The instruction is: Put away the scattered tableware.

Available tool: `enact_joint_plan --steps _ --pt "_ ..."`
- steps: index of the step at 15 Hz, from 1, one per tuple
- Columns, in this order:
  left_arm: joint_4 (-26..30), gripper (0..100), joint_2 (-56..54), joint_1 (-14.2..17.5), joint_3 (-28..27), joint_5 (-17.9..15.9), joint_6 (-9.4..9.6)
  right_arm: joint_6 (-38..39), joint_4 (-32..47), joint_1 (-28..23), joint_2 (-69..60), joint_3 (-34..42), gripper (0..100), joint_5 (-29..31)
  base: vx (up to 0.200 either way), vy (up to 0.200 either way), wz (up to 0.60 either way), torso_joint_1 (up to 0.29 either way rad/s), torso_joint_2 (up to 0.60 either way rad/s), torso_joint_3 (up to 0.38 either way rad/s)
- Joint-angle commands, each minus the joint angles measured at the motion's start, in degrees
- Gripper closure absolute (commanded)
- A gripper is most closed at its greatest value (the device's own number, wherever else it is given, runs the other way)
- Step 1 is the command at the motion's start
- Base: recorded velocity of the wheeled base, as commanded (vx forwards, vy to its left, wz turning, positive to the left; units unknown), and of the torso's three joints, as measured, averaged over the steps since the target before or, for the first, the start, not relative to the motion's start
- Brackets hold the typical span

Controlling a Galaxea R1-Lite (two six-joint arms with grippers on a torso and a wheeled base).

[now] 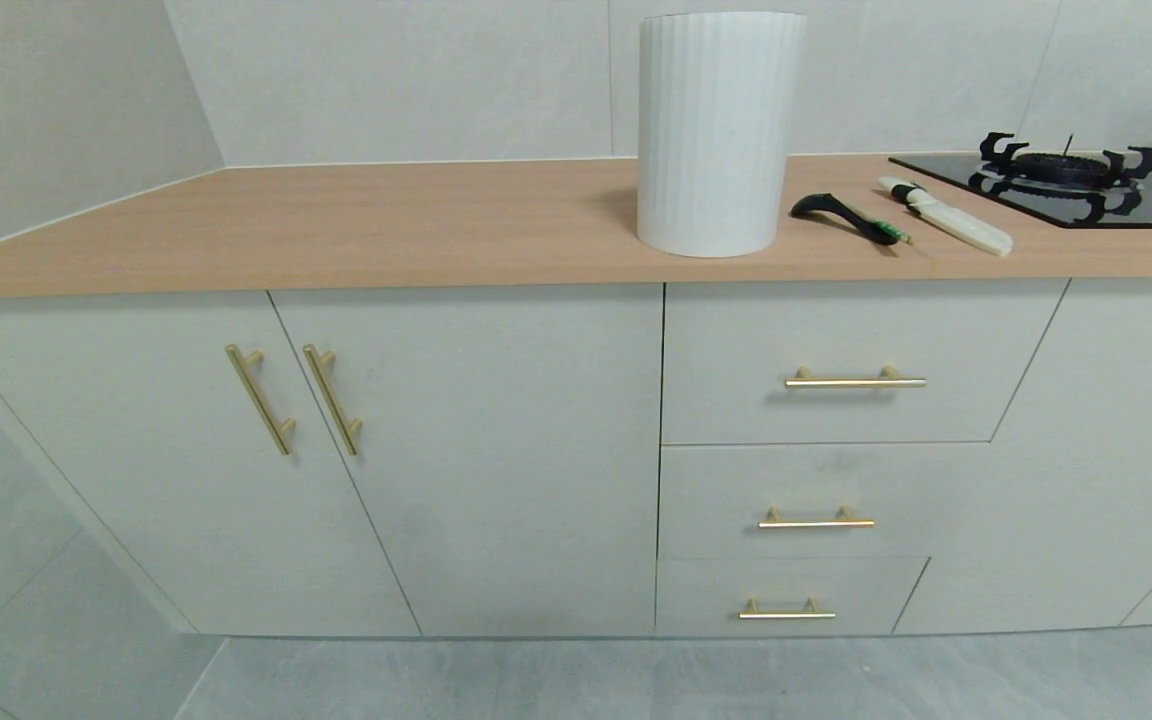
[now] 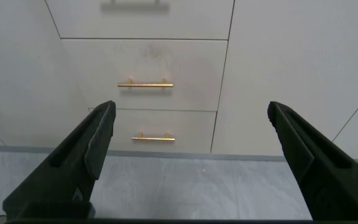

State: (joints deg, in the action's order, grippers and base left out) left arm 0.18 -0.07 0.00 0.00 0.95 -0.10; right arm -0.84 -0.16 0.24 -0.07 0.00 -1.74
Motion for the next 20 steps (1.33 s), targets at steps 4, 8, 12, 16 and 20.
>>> enact_joint_plan --steps 4,8,12,16,20 --pt "0.0 0 0.1 0.0 0.0 0.0 0.01 -0.1 -0.3 0.0 0.1 -1.7 0 0.4 0.0 0.0 0.0 0.0 0.0 0.0" --pt "0.0 0 0.1 0.0 0.0 0.0 0.01 0.1 3.8 1.3 6.5 -10.1 0 -0.6 0.0 0.0 0.0 0.0 0.0 0.0" --pt "0.0 0 0.1 0.0 0.0 0.0 0.01 -0.3 3.0 6.5 39.3 -20.6 0 -4.1 0.0 0.0 0.0 0.0 0.0 0.0" --pt "0.0 0 0.1 0.0 0.0 0.0 0.01 -0.4 1.1 10.9 63.5 -28.1 0 -3.4 0.0 0.0 0.0 0.0 0.0 0.0" --pt "0.0 0 0.1 0.0 0.0 0.0 0.01 -0.5 -12.6 11.1 81.1 -30.1 0 -1.7 0.0 0.0 0.0 0.0 0.0 0.0"
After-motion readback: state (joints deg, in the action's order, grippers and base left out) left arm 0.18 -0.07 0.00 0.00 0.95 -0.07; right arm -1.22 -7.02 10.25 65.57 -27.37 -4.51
